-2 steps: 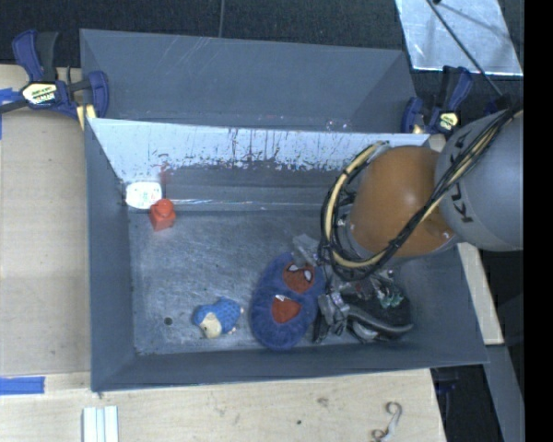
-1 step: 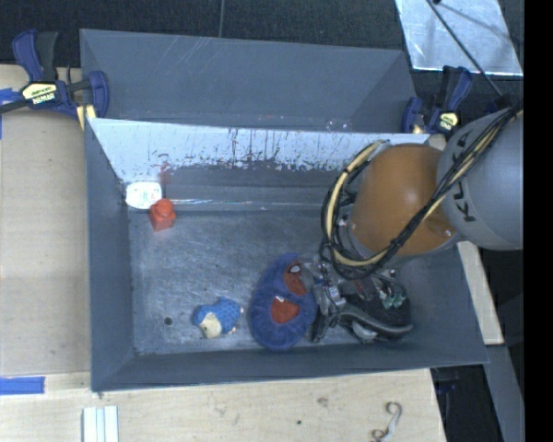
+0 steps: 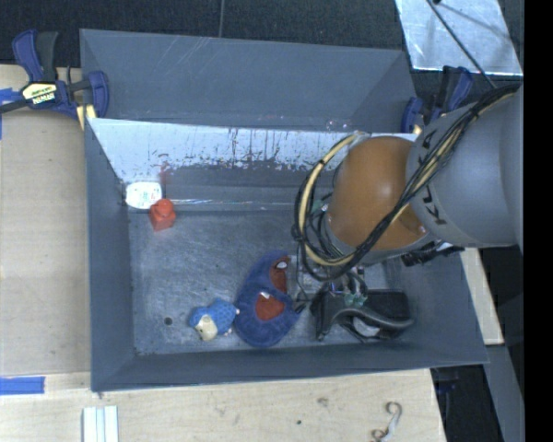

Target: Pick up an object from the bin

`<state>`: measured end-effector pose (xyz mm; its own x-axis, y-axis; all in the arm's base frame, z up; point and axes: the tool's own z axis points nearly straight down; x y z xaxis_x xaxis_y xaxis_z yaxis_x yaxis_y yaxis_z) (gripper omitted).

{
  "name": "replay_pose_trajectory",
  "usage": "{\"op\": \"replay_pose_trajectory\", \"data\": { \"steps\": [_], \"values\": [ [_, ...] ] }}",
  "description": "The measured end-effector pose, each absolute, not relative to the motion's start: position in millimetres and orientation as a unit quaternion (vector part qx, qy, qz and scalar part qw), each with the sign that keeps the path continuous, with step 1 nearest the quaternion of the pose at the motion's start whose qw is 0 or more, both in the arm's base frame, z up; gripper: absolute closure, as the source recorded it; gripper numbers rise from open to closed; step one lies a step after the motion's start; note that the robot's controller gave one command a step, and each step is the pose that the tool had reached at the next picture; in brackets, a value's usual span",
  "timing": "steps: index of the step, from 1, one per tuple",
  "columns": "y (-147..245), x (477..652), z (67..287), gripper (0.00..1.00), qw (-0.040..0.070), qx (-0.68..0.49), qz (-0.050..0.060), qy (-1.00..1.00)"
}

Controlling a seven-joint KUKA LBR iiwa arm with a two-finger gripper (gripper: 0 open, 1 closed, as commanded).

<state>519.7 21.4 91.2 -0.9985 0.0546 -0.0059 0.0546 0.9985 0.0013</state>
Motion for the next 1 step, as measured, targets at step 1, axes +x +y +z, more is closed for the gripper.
{"op": "replay_pose_trajectory", "data": {
  "steps": [1],
  "values": [
    [20.5,519.6,91.0,0.00,0.003,0.027,0.000,1.000]
  ]
}}
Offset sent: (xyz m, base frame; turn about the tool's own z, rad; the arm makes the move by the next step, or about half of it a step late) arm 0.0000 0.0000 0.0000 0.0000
